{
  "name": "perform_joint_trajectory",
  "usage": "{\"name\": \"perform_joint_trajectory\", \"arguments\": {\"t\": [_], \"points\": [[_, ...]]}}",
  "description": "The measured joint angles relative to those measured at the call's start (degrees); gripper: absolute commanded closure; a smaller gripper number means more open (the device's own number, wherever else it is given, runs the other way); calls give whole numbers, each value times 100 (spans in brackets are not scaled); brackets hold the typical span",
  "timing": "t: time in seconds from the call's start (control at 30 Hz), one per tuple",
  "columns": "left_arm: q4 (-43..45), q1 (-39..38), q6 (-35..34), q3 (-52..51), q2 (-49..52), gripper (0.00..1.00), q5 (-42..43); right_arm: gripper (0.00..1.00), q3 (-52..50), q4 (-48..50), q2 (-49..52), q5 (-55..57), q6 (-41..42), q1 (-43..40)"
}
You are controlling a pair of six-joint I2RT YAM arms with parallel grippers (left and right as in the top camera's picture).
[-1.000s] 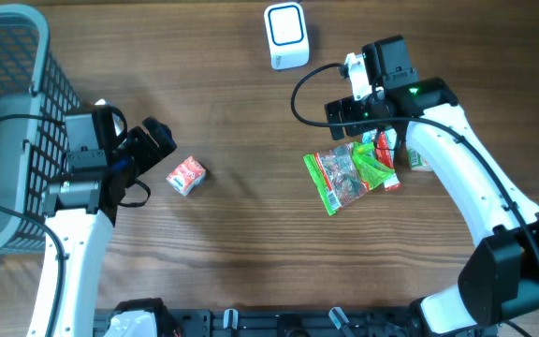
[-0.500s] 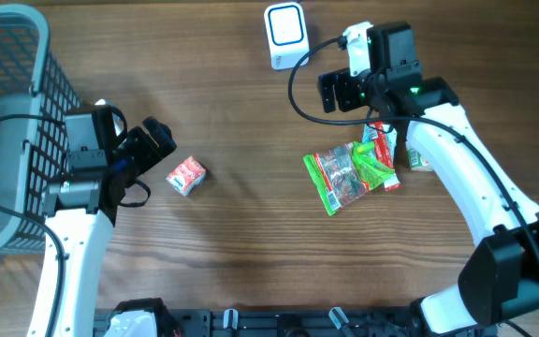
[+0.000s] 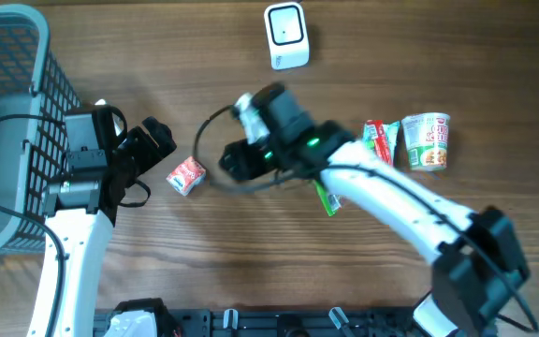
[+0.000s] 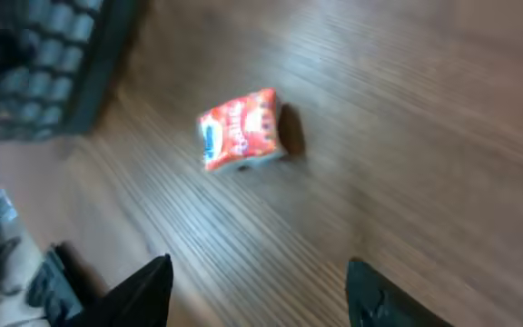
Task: Scan the item barcode
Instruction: 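Reach the right gripper to the small white-red packet and grasp it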
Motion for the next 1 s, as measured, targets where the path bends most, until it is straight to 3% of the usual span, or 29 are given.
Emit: {"name": "perform_joint_trajectory", "arguments": {"t": [0.17,0.33,0.37,0.4,0.5,0.53,0.6,0.67,0.8,1.0], "points": [[-2,0,0,0,0,0,0,33,-13,614,494,544,822,367],[0,0,0,0,0,0,2,40,-13,894,785,544,1668,367],[0,0,-2,0,0,0,7,47,-13,892,922,544,2041,369],[-2,0,-2,0,0,0,9,61,-13,903,1036,516,2361,369],[560,79,-2,-11,2,0,13,71,-26,1222,1158,251,2938,369],[603,214,0,-11,2,0,17,71,-31,1344,1158,195,3145,376],[597,498,-2,-11,2,0,17,55,-42,1563,1161,149,3576,413],[538,846,-2,-11,4,0,24,49,-42,1808,1180,136,4004,525],[433,1320,61,-9,181,0,46,50,-44,1978,1375,809,4885,1143],[380,1329,66,-9,319,0,46,48,-48,2343,1438,2013,5641,1480]]}}
